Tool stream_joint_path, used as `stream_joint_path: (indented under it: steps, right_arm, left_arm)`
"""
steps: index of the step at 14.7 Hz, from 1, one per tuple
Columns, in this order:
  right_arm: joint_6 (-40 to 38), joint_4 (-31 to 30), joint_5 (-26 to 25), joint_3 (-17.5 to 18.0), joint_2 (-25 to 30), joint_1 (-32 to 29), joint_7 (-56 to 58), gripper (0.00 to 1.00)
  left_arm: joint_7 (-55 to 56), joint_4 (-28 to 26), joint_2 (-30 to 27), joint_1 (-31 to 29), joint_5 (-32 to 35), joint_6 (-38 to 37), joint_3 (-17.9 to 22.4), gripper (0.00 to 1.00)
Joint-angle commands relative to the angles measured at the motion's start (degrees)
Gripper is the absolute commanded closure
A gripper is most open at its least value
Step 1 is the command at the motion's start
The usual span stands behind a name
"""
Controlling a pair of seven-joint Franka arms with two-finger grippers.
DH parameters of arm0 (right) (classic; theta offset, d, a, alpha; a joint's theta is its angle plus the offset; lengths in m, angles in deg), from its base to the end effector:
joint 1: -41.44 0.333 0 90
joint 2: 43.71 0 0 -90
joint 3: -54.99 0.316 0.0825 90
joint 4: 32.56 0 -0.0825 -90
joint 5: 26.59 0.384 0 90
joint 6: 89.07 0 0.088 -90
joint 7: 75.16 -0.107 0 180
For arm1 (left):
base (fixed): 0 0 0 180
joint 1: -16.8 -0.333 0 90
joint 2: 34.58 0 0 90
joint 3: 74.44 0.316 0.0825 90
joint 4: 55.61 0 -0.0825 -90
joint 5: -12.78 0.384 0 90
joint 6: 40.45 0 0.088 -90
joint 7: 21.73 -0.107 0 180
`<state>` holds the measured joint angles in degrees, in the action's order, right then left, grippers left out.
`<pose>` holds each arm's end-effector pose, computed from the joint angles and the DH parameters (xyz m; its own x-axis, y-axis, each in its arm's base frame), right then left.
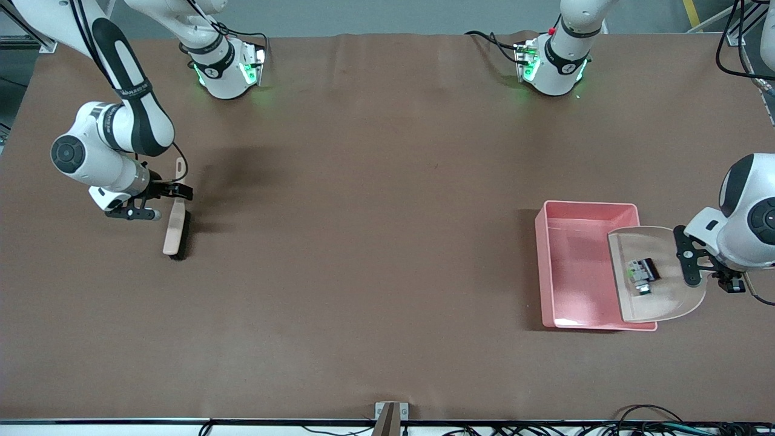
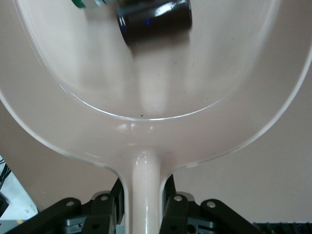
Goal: Clean e-waste and dump in bin
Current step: 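Tip the dustpan into the bin while the right gripper sets the brush down, then carry the empty dustpan with the left gripper back beside the bin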
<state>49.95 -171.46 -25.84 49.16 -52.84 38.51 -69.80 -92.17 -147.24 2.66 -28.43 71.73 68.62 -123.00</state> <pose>0.4695 -0.0733 0.2308 0.9854 -0.0685 -0.1558 -0.0702 -0.9975 -0.0054 0.6738 0.1141 0.3464 -0.0286 -0.8876 -0.4598 -0.9991 0.0395 -0.0141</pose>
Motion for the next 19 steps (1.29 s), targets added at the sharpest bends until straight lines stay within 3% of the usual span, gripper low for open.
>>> stream_joint_path:
  steps: [1,6,9,12,17,19]
  right_arm:
    - [-4.1,3.5,-0.6,1.0,0.3,-0.8,0.1,0.0]
    - [-16.9,11.1,-0.6,0.9,1.5,0.7,-0.2,0.0]
    - [-31.4,22.1,-0.6,0.6,4.2,-2.2,0.4,0.0]
    - [-42.0,33.0,-0.6,0.6,5.6,-2.7,-0.4,0.0]
    - [-50.0,49.1,-1.1,0.8,5.3,-2.6,0.4,0.0]
    - [-49.9,52.8,-0.6,0.6,5.3,-2.9,0.4,0.0]
  left_arm:
    - [0.5,-0.5,-0.9,0.1,3.4,0.1,-0.4,0.84]
    - [0.5,-0.5,-1.1,0.2,6.6,0.0,-0.5,0.84]
    - [0.2,-0.4,-1.6,0.3,6.6,-0.3,-0.9,0.85]
    - [0.5,0.2,-3.0,0.3,5.9,-0.5,-4.2,0.85]
    - [1.6,3.4,-3.4,0.4,-3.8,-1.0,-11.3,0.85]
    - [5.1,3.3,-3.1,2.7,-4.3,-1.0,-13.0,0.89]
